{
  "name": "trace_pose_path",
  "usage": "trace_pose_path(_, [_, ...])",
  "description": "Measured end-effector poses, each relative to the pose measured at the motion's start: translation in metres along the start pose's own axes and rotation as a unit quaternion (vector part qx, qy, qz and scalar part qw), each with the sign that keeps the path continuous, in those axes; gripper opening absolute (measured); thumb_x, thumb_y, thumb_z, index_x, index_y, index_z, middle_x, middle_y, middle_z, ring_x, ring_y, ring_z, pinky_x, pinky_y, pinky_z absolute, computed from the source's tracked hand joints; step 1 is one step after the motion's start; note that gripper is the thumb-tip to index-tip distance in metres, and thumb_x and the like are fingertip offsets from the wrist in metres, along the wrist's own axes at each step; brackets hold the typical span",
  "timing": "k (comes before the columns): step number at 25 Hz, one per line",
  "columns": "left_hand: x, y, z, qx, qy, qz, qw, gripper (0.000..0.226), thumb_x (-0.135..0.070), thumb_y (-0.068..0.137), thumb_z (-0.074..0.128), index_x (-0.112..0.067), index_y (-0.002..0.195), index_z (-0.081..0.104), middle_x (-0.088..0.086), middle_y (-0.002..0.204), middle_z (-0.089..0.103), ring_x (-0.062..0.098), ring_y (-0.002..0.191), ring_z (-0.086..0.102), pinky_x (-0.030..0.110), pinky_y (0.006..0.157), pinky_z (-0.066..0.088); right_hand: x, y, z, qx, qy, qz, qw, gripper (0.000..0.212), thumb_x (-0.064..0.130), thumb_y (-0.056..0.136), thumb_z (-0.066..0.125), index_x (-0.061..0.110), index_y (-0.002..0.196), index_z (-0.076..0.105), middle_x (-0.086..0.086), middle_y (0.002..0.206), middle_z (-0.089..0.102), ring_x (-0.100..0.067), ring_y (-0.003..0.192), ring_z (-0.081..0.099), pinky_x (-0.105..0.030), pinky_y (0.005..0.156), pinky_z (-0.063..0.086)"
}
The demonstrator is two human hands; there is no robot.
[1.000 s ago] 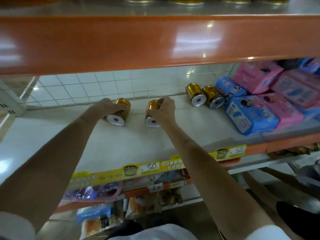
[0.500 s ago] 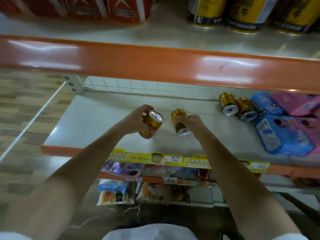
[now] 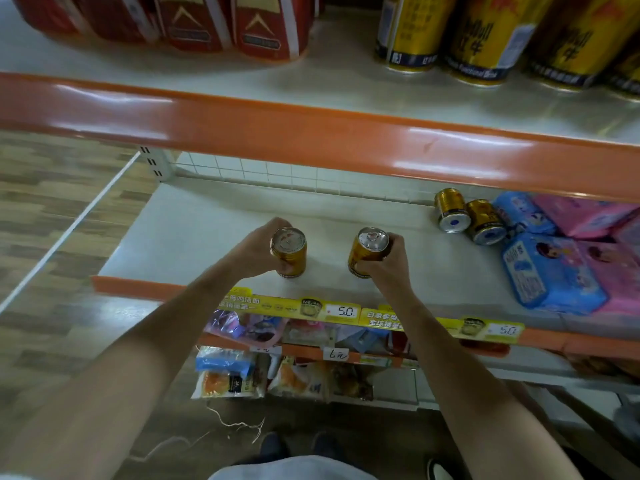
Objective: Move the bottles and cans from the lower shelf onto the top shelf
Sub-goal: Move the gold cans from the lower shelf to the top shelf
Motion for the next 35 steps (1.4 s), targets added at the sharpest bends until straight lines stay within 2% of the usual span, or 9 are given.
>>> trace_pose_path(4, [0.001,0.003,0.004,0.004,0.043,-0.009,0.999,0.082,0.004,0.065,0.083,-0.022,0.135,0.051,0.007,0.124,0.036,0.022,0.116,0.041,0.030,0.092,0.046,-0.004,0.001,0.012,0.013,-0.017,-0.012,1.000,0.081,-0.003,0.060,0.084,0.008,0.129,0.044,-0.003,0.117,0.056,-0.022,0.110,0.058,-0.032,0.087,0.053])
trace_pose_path(8, [-0.008,0.004,0.005,0.004,0.071,-0.019,0.997,0.072,0.016,0.075,0.060,-0.022,0.135,0.052,0.006,0.119,0.032,0.027,0.117,0.043,0.022,0.086,0.046,-0.004,0.001,0.014,0.014,-0.056,-0.035,0.998,0.087,0.023,0.059,0.089,0.015,0.132,0.043,-0.003,0.125,0.047,-0.020,0.118,0.048,-0.032,0.093,0.049])
trace_pose_path(12, [-0.006,0.001,0.016,0.000,0.019,-0.076,0.997,0.091,-0.028,0.063,0.081,-0.020,0.142,0.038,0.004,0.126,0.030,0.026,0.121,0.041,0.037,0.099,0.049,0.005,0.000,0.017,0.033,-0.049,-0.079,0.995,0.088,0.013,0.061,0.084,0.017,0.137,0.041,-0.004,0.131,0.045,-0.021,0.122,0.046,-0.033,0.094,0.050])
trace_pose_path(15, [-0.004,-0.003,0.012,-0.068,0.058,-0.088,0.992,0.096,-0.048,0.061,0.089,-0.013,0.135,0.038,0.002,0.122,0.031,0.020,0.112,0.045,0.034,0.096,0.049,0.000,0.002,0.015,0.026,-0.030,-0.094,0.995,0.076,0.007,0.066,0.083,0.015,0.132,0.047,-0.004,0.126,0.054,-0.021,0.115,0.056,-0.022,0.086,0.050])
trace_pose_path(24, [-0.038,-0.003,0.026,0.153,0.108,-0.017,0.982,0.078,0.021,0.072,0.058,-0.026,0.133,0.055,0.005,0.138,0.039,0.024,0.124,0.041,0.043,0.090,0.055,-0.018,-0.001,0.020,0.026,0.034,-0.086,0.995,0.082,0.028,0.066,0.079,0.017,0.138,0.043,-0.006,0.132,0.054,-0.018,0.119,0.057,-0.041,0.097,0.053])
trace_pose_path(27, [-0.031,-0.007,0.029,0.102,0.009,-0.028,0.994,0.084,0.029,0.070,0.042,-0.026,0.133,0.054,0.006,0.133,0.037,0.021,0.126,0.038,0.020,0.076,0.054,-0.020,-0.001,0.022,0.032,0.041,-0.080,0.995,0.081,0.030,0.066,0.079,0.018,0.138,0.043,-0.006,0.130,0.056,-0.019,0.118,0.059,-0.046,0.097,0.053])
trace_pose_path(30, [-0.004,-0.021,0.033,-0.006,-0.195,-0.067,0.978,0.093,0.012,0.061,0.063,-0.022,0.143,0.035,0.010,0.132,0.040,0.024,0.123,0.049,0.016,0.075,0.051,-0.018,-0.001,0.021,0.031,0.046,-0.083,0.995,0.082,0.032,0.065,0.078,0.015,0.137,0.044,-0.006,0.130,0.057,-0.020,0.117,0.059,-0.046,0.096,0.053])
trace_pose_path(33, [0.010,-0.031,0.050,-0.058,-0.235,-0.091,0.966,0.101,-0.005,0.060,0.086,-0.015,0.143,0.029,0.003,0.124,0.052,0.007,0.110,0.056,0.015,0.083,0.048,-0.018,-0.002,0.021,0.034,0.044,-0.082,0.995,0.083,0.035,0.064,0.078,0.014,0.137,0.044,-0.005,0.129,0.057,-0.018,0.116,0.059,-0.040,0.097,0.053])
trace_pose_path(35, [0.009,-0.032,0.052,-0.112,-0.224,-0.087,0.964,0.086,0.000,0.066,0.086,-0.011,0.134,0.036,-0.003,0.113,0.057,0.001,0.100,0.059,0.010,0.076,0.049,-0.022,-0.001,0.020,0.030,0.048,-0.067,0.996,0.084,0.039,0.061,0.078,0.014,0.134,0.045,-0.004,0.127,0.058,-0.018,0.115,0.060,-0.040,0.097,0.053])
Point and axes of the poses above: each hand's wrist, its own y-axis towards the middle knuckle, its own z-axis out of the palm, x = y × z, the point moved 9 cm from there along y, towards the middle knuckle
